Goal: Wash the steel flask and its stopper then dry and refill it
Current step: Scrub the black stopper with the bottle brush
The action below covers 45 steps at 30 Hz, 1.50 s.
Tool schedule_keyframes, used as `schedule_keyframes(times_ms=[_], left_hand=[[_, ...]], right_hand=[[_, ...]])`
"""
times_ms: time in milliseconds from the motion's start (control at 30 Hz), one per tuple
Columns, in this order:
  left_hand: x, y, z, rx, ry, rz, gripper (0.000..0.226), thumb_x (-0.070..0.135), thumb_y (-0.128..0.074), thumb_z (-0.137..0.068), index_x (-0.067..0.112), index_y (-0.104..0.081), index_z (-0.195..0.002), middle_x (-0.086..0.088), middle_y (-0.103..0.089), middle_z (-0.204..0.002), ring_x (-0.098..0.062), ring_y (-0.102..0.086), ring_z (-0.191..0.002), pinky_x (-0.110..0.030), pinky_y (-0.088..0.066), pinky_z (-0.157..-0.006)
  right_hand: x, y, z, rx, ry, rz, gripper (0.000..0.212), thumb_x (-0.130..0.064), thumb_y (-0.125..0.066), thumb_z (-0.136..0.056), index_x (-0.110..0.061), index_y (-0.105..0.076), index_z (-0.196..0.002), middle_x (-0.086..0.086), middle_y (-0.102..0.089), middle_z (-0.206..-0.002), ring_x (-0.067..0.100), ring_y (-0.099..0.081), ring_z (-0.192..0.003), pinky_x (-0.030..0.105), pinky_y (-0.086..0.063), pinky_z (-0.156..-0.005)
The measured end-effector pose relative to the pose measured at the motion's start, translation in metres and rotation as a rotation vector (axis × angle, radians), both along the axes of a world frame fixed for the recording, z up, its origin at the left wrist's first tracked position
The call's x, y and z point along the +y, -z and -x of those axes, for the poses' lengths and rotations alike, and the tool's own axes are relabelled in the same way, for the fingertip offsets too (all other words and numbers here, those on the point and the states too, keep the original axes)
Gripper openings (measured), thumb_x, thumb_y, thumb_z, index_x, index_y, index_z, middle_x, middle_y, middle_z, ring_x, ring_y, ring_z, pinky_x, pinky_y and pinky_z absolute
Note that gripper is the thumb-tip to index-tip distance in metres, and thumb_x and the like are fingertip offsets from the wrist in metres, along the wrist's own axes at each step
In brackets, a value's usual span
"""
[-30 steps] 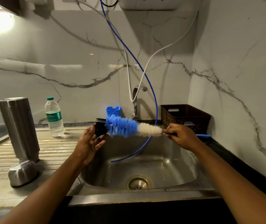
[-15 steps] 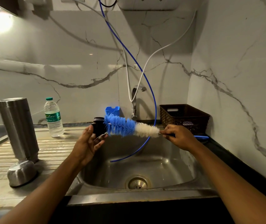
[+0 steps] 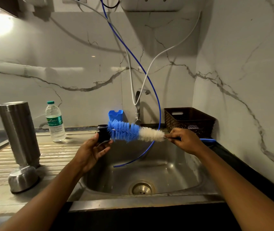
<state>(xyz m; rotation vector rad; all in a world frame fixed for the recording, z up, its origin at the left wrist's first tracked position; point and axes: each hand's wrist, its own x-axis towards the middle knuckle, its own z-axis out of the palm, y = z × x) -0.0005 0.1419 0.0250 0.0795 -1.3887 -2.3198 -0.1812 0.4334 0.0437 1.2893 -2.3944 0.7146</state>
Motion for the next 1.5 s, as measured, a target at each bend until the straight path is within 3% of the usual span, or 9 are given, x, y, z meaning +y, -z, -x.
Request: schedule_keyframes(times_ms=[167, 267, 633, 767, 900, 1000, 1133, 1333, 1500], left_hand=[[0.002, 0.001, 0.006, -0.033, -0.107, -0.025, 0.025, 0.021, -0.040, -0.100, 0.010, -0.056, -0.116, -0.011, -0.064, -0.111, -0.025, -0.062, -0.102, -0.029, -0.060, -0.069], [0.001, -0.002, 0.003, -0.034, -0.090, -0.018, 0.029, 0.026, -0.036, -0.101, 0.012, -0.056, -0.117, -0.009, -0.066, -0.108, -0.025, -0.064, -0.096, -0.026, -0.059, -0.063], [0.004, 0.000, 0.001, -0.109, -0.143, 0.124, 0.027, 0.025, -0.045, -0.097, 0.009, -0.054, -0.116, -0.011, -0.062, -0.112, -0.020, -0.063, -0.095, -0.025, -0.058, -0.061], [0.005, 0.001, 0.000, -0.147, -0.140, 0.249, 0.053, 0.051, -0.041, -0.084, 0.015, -0.052, -0.121, -0.011, -0.063, -0.105, -0.018, -0.062, -0.082, -0.018, -0.051, -0.050], [0.001, 0.004, 0.002, -0.129, -0.183, 0.219, 0.070, 0.056, -0.042, -0.078, 0.010, -0.047, -0.130, -0.014, -0.062, -0.106, -0.019, -0.060, -0.076, -0.018, -0.048, -0.045], [0.002, 0.003, 0.001, -0.132, -0.179, 0.259, 0.062, 0.051, -0.047, -0.078, 0.010, -0.049, -0.125, -0.016, -0.062, -0.110, -0.021, -0.064, -0.080, -0.020, -0.052, -0.050], [0.003, 0.002, 0.001, -0.171, -0.170, 0.342, 0.015, 0.018, -0.054, -0.091, 0.017, -0.056, -0.106, -0.010, -0.064, -0.107, -0.017, -0.064, -0.088, -0.021, -0.054, -0.057], [0.000, -0.001, -0.004, -0.149, -0.162, 0.344, 0.014, 0.014, -0.050, -0.094, 0.014, -0.057, -0.106, -0.011, -0.064, -0.102, -0.007, -0.067, -0.072, -0.017, -0.052, -0.051], [0.001, -0.003, -0.007, -0.123, -0.149, 0.377, 0.020, 0.017, -0.051, -0.091, 0.016, -0.058, -0.109, -0.007, -0.066, -0.103, -0.015, -0.064, -0.091, -0.021, -0.054, -0.059]], right_hand=[[-0.004, 0.003, 0.000, -0.006, -0.016, -0.036, 0.027, -0.019, -0.062, -0.089, -0.020, -0.067, -0.116, -0.021, -0.053, -0.090, -0.002, -0.050, -0.074, 0.010, -0.036, -0.064], [-0.003, 0.005, 0.002, -0.014, -0.006, -0.018, 0.028, -0.018, -0.062, -0.089, -0.021, -0.066, -0.116, -0.010, -0.060, -0.096, 0.001, -0.051, -0.078, 0.011, -0.037, -0.065], [0.000, 0.003, 0.004, 0.021, 0.013, -0.047, 0.029, -0.020, -0.062, -0.089, -0.022, -0.066, -0.118, -0.008, -0.060, -0.101, 0.003, -0.050, -0.083, 0.010, -0.035, -0.065], [-0.001, 0.004, 0.005, 0.036, 0.019, -0.047, 0.029, -0.021, -0.062, -0.089, -0.023, -0.065, -0.118, -0.006, -0.062, -0.102, 0.004, -0.050, -0.082, 0.010, -0.033, -0.063], [-0.002, 0.003, 0.004, 0.042, -0.001, -0.038, 0.027, -0.021, -0.062, -0.089, -0.025, -0.067, -0.116, -0.014, -0.057, -0.095, -0.001, -0.048, -0.073, 0.011, -0.033, -0.061], [-0.003, 0.003, 0.003, 0.038, 0.001, -0.046, 0.027, -0.021, -0.062, -0.089, -0.025, -0.067, -0.116, -0.016, -0.054, -0.095, -0.002, -0.048, -0.073, 0.010, -0.034, -0.062], [0.000, 0.004, 0.006, 0.039, 0.025, -0.056, 0.028, -0.021, -0.061, -0.090, -0.024, -0.066, -0.117, -0.006, -0.062, -0.102, 0.004, -0.050, -0.081, 0.014, -0.036, -0.063], [-0.001, 0.003, 0.005, 0.027, 0.027, -0.059, 0.028, -0.021, -0.060, -0.090, -0.024, -0.065, -0.118, -0.003, -0.062, -0.102, 0.007, -0.052, -0.083, 0.017, -0.040, -0.065], [0.003, -0.001, 0.002, 0.056, 0.051, -0.029, 0.027, -0.022, -0.061, -0.090, -0.023, -0.066, -0.117, -0.004, -0.062, -0.098, 0.010, -0.054, -0.082, 0.027, -0.044, -0.067]])
